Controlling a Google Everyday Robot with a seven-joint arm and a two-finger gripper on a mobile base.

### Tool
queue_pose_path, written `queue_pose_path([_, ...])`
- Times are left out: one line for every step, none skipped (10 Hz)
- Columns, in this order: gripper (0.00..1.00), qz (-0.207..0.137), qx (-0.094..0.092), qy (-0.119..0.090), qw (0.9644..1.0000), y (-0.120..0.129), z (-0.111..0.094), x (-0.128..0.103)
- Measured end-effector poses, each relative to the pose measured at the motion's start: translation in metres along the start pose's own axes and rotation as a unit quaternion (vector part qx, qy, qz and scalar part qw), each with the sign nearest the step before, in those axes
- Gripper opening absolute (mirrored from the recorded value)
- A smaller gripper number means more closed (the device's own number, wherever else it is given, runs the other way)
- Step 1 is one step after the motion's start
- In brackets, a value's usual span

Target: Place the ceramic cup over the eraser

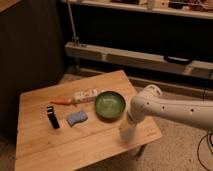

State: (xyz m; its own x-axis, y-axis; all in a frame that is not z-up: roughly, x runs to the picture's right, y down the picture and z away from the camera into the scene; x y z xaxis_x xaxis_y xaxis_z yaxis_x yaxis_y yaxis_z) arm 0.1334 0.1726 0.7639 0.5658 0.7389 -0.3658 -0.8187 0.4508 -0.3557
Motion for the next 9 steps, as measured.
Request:
queue_pose_path([0.62,0.001,-0.002,0.0,1.0,0.0,0.003,0.0])
queue_pose_path([0.52,0.001,-0.005,-0.001,1.0,0.002,0.004,-0.001])
queue_pose_path([0.41,-0.001,-0.007,-0.001,1.0,0.003,0.006,-0.003])
queue_pose_path([0.29,-0.003,-0.008,0.0,1.0,0.003,0.008,-0.003])
queue_pose_path([0.2,-0.001,-0.011,0.002,0.9999,0.003,0.009,-0.003])
queue_pose_path([0.09,-0.004,-0.011,0.008,0.9999,0.005,0.009,-0.003])
queue_pose_path([0.01,-0.006,-0.005,0.014,0.9999,0.007,0.008,-0.006])
queue_pose_path([0.0,-0.01,0.001,0.019,0.9998,0.01,0.003,-0.009])
queue_pose_path([0.0,-0.012,0.008,0.019,0.9997,0.012,-0.006,-0.013])
